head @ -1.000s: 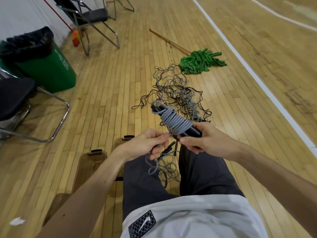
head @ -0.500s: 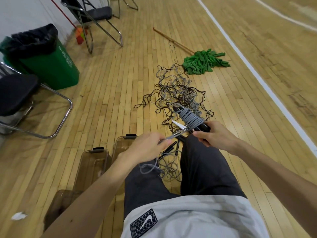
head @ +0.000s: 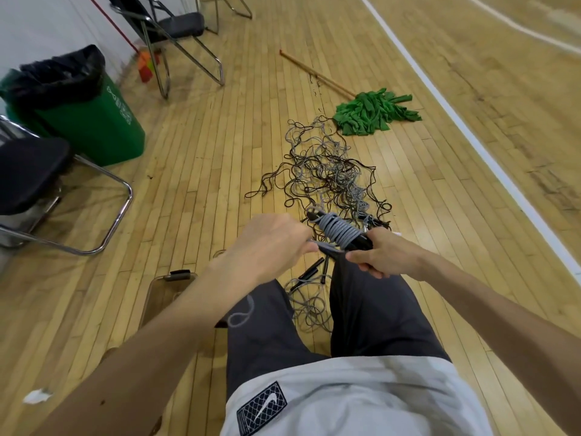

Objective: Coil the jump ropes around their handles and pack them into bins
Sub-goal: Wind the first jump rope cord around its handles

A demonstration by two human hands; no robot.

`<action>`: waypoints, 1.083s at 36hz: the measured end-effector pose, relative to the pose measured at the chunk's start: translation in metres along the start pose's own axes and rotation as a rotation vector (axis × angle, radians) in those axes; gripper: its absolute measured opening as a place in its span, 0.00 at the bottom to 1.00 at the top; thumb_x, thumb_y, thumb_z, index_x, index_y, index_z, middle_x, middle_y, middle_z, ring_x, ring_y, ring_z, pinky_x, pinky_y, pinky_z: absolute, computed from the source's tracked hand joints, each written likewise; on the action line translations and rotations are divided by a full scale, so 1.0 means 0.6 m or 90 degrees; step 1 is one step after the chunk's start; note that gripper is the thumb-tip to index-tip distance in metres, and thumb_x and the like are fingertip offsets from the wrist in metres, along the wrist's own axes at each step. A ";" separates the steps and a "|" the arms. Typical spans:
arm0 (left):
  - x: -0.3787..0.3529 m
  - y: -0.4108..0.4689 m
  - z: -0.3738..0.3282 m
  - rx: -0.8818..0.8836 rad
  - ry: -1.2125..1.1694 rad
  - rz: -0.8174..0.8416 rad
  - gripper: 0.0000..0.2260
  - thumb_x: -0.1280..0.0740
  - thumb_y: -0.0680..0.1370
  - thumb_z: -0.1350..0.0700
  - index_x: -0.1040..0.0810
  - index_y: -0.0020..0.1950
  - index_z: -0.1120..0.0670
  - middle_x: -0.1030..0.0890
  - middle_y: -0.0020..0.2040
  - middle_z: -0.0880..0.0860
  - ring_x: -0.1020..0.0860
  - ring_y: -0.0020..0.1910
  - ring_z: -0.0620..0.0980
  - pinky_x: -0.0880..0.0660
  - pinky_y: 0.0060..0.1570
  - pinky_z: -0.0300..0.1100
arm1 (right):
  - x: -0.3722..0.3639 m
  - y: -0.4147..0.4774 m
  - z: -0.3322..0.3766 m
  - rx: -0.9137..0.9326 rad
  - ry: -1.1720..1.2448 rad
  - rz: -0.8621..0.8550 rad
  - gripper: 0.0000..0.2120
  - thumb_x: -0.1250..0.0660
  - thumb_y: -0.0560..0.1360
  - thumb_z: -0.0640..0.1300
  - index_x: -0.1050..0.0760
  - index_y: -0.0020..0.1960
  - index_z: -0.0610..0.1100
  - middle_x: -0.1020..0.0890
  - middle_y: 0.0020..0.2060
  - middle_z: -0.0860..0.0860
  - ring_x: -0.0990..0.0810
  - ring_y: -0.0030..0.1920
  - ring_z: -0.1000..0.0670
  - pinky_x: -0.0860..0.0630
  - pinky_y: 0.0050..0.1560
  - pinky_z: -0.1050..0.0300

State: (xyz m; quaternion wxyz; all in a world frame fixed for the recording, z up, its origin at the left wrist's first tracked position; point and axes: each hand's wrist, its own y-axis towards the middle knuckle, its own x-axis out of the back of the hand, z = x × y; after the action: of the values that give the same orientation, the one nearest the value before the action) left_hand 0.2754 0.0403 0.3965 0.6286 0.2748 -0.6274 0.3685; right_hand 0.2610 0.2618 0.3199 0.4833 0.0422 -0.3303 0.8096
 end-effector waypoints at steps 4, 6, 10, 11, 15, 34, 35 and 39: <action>0.032 0.010 0.002 -0.070 0.026 -0.006 0.16 0.43 0.83 0.42 0.22 0.52 0.52 0.27 0.42 0.46 0.23 0.44 0.48 0.30 0.39 0.41 | -0.007 -0.009 0.014 -0.028 -0.048 0.080 0.08 0.33 0.81 0.42 0.27 0.44 0.42 0.24 0.28 0.51 0.30 0.23 0.54 0.33 0.23 0.62; 0.045 0.016 0.002 -0.105 0.034 -0.002 0.17 0.42 0.83 0.42 0.20 0.56 0.52 0.23 0.44 0.47 0.23 0.45 0.48 0.26 0.42 0.42 | -0.012 -0.014 0.021 -0.038 -0.063 0.119 0.06 0.33 0.81 0.42 0.27 0.47 0.42 0.24 0.30 0.50 0.31 0.23 0.53 0.34 0.24 0.62; 0.068 0.032 0.004 -0.142 -0.011 0.015 0.16 0.36 0.80 0.41 0.18 0.54 0.51 0.19 0.43 0.46 0.26 0.44 0.46 0.28 0.46 0.41 | -0.019 -0.027 0.031 -0.026 -0.107 0.175 0.08 0.32 0.80 0.43 0.27 0.44 0.43 0.23 0.30 0.51 0.30 0.25 0.52 0.33 0.26 0.62; 0.072 0.036 0.004 -0.141 -0.037 0.027 0.15 0.34 0.79 0.41 0.17 0.53 0.51 0.19 0.42 0.45 0.25 0.44 0.45 0.28 0.47 0.41 | -0.020 -0.031 0.033 -0.024 -0.117 0.187 0.08 0.31 0.80 0.43 0.27 0.44 0.43 0.23 0.30 0.51 0.30 0.25 0.52 0.33 0.27 0.61; 0.080 0.049 -0.003 -0.149 -0.090 0.068 0.14 0.28 0.75 0.41 0.15 0.49 0.51 0.17 0.42 0.45 0.21 0.45 0.45 0.23 0.50 0.47 | -0.027 -0.043 0.034 -0.007 -0.152 0.234 0.09 0.30 0.78 0.43 0.26 0.42 0.43 0.22 0.29 0.51 0.29 0.29 0.48 0.32 0.31 0.58; -0.011 0.067 0.012 -0.037 -0.242 0.163 0.25 0.26 0.65 0.33 0.22 0.37 0.57 0.23 0.34 0.51 0.27 0.33 0.48 0.28 0.36 0.46 | -0.032 -0.082 0.033 0.155 -0.237 0.330 0.06 0.31 0.80 0.46 0.24 0.46 0.47 0.22 0.34 0.52 0.25 0.33 0.56 0.29 0.39 0.68; -0.016 0.062 0.013 -0.027 -0.279 0.165 0.26 0.26 0.66 0.33 0.22 0.36 0.57 0.25 0.32 0.50 0.30 0.32 0.47 0.30 0.35 0.45 | -0.029 -0.083 0.033 0.159 -0.235 0.333 0.06 0.30 0.79 0.46 0.24 0.46 0.46 0.21 0.34 0.51 0.25 0.33 0.56 0.29 0.39 0.68; -0.040 0.049 0.013 0.003 -0.350 0.157 0.27 0.27 0.66 0.33 0.23 0.34 0.57 0.28 0.30 0.48 0.33 0.29 0.45 0.32 0.33 0.43 | -0.021 -0.084 0.036 0.180 -0.229 0.349 0.08 0.30 0.79 0.46 0.27 0.42 0.50 0.22 0.34 0.51 0.25 0.33 0.56 0.29 0.39 0.67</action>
State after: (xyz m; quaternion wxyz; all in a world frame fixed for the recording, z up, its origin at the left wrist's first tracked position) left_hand 0.2486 0.0480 0.3698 0.3847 0.2877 -0.8017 0.3556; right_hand 0.3032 0.2557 0.3565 0.1712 0.1604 -0.2941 0.9265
